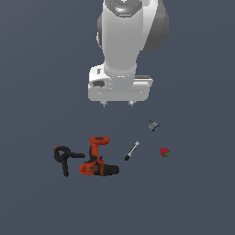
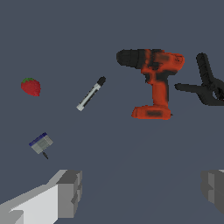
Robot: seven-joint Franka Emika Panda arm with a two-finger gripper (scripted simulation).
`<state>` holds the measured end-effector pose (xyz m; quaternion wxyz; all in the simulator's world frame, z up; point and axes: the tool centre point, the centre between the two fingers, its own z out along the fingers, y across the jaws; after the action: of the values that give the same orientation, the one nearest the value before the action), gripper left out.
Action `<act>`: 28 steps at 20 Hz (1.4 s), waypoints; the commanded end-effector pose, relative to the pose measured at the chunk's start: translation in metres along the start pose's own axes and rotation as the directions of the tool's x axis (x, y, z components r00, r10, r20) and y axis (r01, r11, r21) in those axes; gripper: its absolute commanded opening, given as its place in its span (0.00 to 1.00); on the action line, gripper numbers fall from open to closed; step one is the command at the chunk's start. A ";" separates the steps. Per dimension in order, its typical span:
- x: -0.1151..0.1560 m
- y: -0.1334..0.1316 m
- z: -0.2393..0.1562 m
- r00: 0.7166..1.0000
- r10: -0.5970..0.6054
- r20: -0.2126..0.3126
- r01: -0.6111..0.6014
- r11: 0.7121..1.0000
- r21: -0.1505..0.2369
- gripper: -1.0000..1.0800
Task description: Pick up a designated object from a clutter of objects.
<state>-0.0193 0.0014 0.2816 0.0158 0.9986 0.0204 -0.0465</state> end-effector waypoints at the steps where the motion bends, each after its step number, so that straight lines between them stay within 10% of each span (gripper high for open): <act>1: 0.000 0.001 0.000 1.000 -0.004 0.004 0.004 1.000 -0.010 0.96; 16: 0.022 -0.022 0.017 1.000 0.020 -0.009 -0.020 1.000 -0.015 0.96; 28: 0.081 -0.113 0.084 0.993 0.103 -0.053 -0.104 0.995 -0.007 0.96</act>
<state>0.0431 0.0991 0.1994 0.0238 0.9992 -0.0243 -0.0227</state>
